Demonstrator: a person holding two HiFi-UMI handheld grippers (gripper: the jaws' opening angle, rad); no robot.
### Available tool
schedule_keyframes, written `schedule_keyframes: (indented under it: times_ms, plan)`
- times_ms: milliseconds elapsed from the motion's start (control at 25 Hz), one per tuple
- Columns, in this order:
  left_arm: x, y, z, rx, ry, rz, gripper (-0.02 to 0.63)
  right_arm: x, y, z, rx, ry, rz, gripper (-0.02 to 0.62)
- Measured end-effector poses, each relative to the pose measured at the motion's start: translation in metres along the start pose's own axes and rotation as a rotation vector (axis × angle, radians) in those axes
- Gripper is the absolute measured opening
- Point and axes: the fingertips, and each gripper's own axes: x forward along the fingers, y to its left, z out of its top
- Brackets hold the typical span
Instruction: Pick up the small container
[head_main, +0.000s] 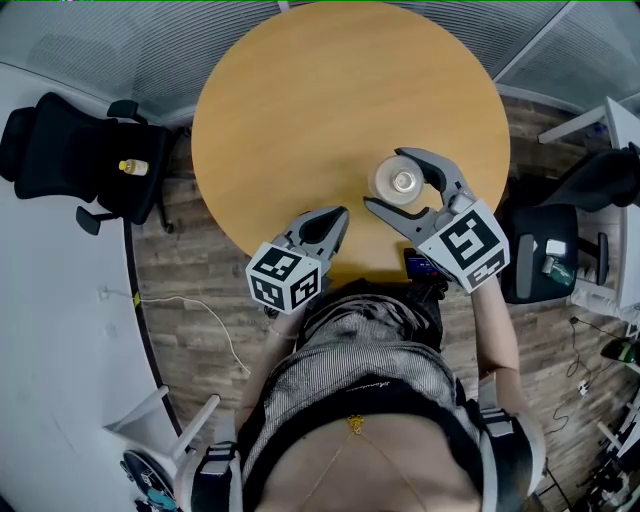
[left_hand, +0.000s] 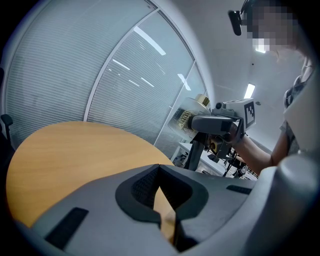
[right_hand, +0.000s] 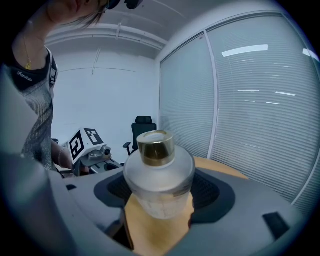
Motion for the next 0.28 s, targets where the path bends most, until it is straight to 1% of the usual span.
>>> schedule_keyframes:
  times_ms: [280]
  plan:
    - [-0.0014,0.0033,-0.0005,-0.003,-0.001,0.008,0.005,0.0020,-0.0003,-0.0009,0.017,0.005,-0.002,0.341]
